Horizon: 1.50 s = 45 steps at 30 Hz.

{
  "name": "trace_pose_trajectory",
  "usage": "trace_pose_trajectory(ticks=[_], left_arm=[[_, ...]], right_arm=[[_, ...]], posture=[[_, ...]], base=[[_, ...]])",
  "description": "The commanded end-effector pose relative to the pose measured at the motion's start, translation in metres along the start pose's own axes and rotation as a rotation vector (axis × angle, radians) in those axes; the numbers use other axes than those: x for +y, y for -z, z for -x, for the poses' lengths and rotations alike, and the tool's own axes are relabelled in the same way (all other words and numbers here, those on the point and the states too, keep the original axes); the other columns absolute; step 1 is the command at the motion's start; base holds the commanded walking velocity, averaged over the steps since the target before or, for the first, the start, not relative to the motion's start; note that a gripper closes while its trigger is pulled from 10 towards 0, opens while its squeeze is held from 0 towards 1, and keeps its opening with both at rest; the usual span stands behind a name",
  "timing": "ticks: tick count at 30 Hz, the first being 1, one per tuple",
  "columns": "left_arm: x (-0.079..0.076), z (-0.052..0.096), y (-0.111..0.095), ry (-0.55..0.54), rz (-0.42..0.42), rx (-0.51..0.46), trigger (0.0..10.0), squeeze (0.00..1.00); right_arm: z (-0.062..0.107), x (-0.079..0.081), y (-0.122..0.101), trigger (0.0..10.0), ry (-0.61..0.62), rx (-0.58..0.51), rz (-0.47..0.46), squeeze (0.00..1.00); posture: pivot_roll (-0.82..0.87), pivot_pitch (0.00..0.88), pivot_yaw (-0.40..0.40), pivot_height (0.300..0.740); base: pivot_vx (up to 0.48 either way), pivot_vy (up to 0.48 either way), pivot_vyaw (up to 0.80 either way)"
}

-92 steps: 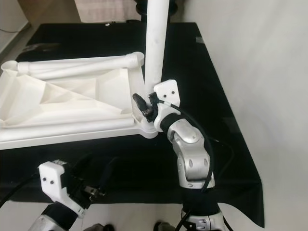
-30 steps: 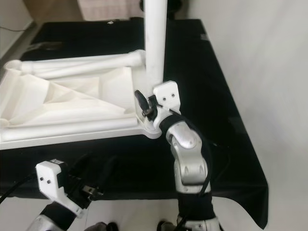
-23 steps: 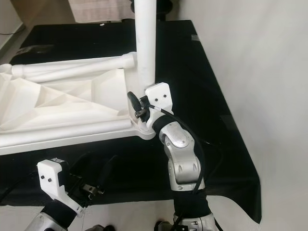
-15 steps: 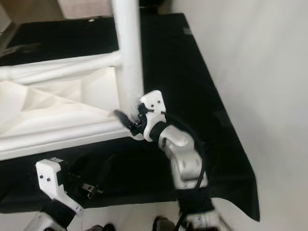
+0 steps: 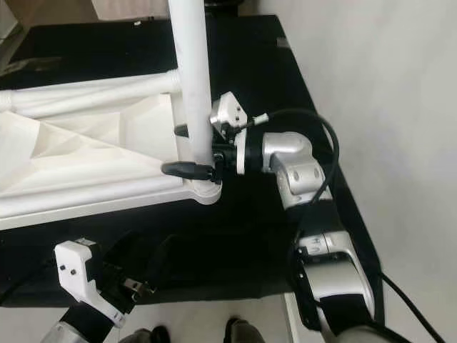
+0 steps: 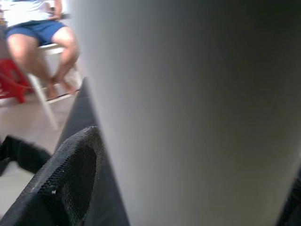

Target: Building children table

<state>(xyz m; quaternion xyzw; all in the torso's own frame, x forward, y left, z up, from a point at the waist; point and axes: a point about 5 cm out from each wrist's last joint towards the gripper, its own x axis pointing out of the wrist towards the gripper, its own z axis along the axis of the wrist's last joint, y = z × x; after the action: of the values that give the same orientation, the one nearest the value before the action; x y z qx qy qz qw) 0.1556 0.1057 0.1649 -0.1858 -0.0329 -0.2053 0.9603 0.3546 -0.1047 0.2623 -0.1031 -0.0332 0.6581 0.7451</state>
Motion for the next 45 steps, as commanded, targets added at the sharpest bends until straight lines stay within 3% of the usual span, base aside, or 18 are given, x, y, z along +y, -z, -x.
trace_pose_trajectory(ticks=[1, 5, 6, 7, 8, 15, 21, 24, 27, 28, 29, 31, 32, 33, 35, 41, 44, 45], left_arm=[[-0.002, 0.003, 0.0, -0.004, -0.006, 0.017, 10.0, 0.0], [-0.003, 0.005, 0.0, -0.008, -0.007, 0.02, 10.0, 0.0], [-0.003, 0.005, 0.0, -0.01, -0.007, 0.02, 10.0, 0.0], [-0.003, 0.005, 0.0, -0.01, -0.007, 0.02, 10.0, 0.0], [-0.004, 0.006, 0.0, -0.012, -0.008, 0.021, 10.0, 0.0], [-0.004, 0.006, 0.0, -0.019, -0.015, 0.026, 10.0, 0.0], [0.0, 0.004, 0.0, -0.024, -0.03, 0.024, 10.0, 0.0], [0.002, 0.005, 0.0, -0.027, -0.047, 0.023, 10.0, 0.0], [0.004, 0.005, 0.0, -0.028, -0.054, 0.023, 10.0, 0.0], [0.005, 0.005, 0.0, -0.029, -0.063, 0.023, 10.0, 0.0], [0.005, 0.005, 0.0, -0.029, -0.063, 0.023, 10.0, 0.0], [0.008, 0.004, -0.001, -0.03, -0.078, 0.024, 10.0, 0.0], [0.008, 0.004, -0.001, -0.03, -0.078, 0.024, 10.0, 0.0], [0.01, 0.004, -0.001, -0.031, -0.082, 0.024, 10.0, 0.0], [0.011, 0.003, -0.001, -0.031, -0.084, 0.024, 10.0, 0.0], [0.013, -0.002, 0.002, -0.018, -0.109, 0.023, 10.0, 0.0], [0.014, -0.002, 0.002, -0.031, -0.118, 0.018, 10.0, 0.0], [0.014, -0.002, 0.002, -0.037, -0.122, 0.017, 10.0, 0.0]], right_arm=[[-0.008, 0.001, 0.0, 10.0, -0.054, 0.0, 0.003, 0.0], [-0.004, -0.003, 0.005, 10.0, -0.154, 0.02, -0.039, 0.0], [-0.004, -0.004, 0.007, 7.9, -0.167, 0.029, -0.05, 0.0], [-0.004, -0.004, 0.007, 7.9, -0.167, 0.029, -0.05, 0.0], [-0.005, -0.005, 0.008, 0.0, -0.177, 0.03, -0.059, 0.0], [-0.004, -0.008, 0.012, 0.0, -0.202, 0.019, -0.061, 0.0], [0.013, -0.004, 0.027, 0.0, -0.081, -0.037, -0.066, 0.0], [0.019, 0.009, 0.043, 0.0, 0.07, -0.059, -0.083, 0.0], [0.019, 0.016, 0.05, 0.0, 0.137, -0.05, -0.088, 0.0], [0.011, 0.021, 0.064, 0.0, 0.367, 0.006, -0.137, 0.0], [0.011, 0.021, 0.064, 0.0, 0.367, 0.006, -0.137, 0.0], [0.008, 0.046, 0.085, 0.0, 0.751, 0.141, -0.172, 0.0], [0.008, 0.046, 0.085, 0.0, 0.751, 0.141, -0.172, 0.0], [0.01, 0.054, 0.086, 0.0, 0.861, 0.159, -0.18, 0.0], [0.009, 0.057, 0.086, 0.0, 0.887, 0.156, -0.181, 0.0], [-0.004, 0.046, 0.075, 0.0, 0.914, 0.137, -0.162, 0.0], [-0.01, 0.05, 0.07, 0.0, 0.919, 0.139, -0.172, 0.0], [-0.016, 0.051, 0.066, 10.0, 0.857, 0.121, -0.162, 0.0]], posture=[[0.06, 0.286, -0.007, 0.74], [0.08, 0.295, -0.012, 0.74], [0.08, 0.297, -0.01, 0.74], [0.08, 0.297, -0.01, 0.74], [0.08, 0.296, -0.009, 0.74], [0.08, 0.288, -0.006, 0.74], [0.06, 0.278, 0.0, 0.74], [0.05, 0.27, 0.007, 0.74], [0.05, 0.268, 0.007, 0.74], [0.04, 0.258, 0.011, 0.74], [0.04, 0.258, 0.011, 0.74], [0.03, 0.257, 0.019, 0.74], [0.03, 0.257, 0.019, 0.74], [0.02, 0.249, 0.029, 0.74], [0.02, 0.249, 0.029, 0.74], [-0.01, 0.213, 0.018, 0.74], [-0.01, 0.212, 0.019, 0.74], [-0.01, 0.216, 0.02, 0.74]], base=[[0.0, 0.0, 0.0], [0.0, 0.0, 0.0], [0.0, 0.0, 0.0], [0.0, 0.0, 0.0], [0.0, 0.0, 0.0], [0.0, 0.0, 0.0], [0.0, 0.0, 0.0], [0.0, 0.0, 0.0], [0.0, 0.0, 0.0], [0.0, 0.0, 0.0], [0.0, 0.0, 0.0], [0.0, 0.0, 0.0], [0.0, 0.0, 0.0], [0.0, 0.0, 0.0], [0.0, 0.0, 0.0], [0.0, 0.0, 0.0], [0.0, 0.0, 0.0], [0.0, 0.0, 0.0]])
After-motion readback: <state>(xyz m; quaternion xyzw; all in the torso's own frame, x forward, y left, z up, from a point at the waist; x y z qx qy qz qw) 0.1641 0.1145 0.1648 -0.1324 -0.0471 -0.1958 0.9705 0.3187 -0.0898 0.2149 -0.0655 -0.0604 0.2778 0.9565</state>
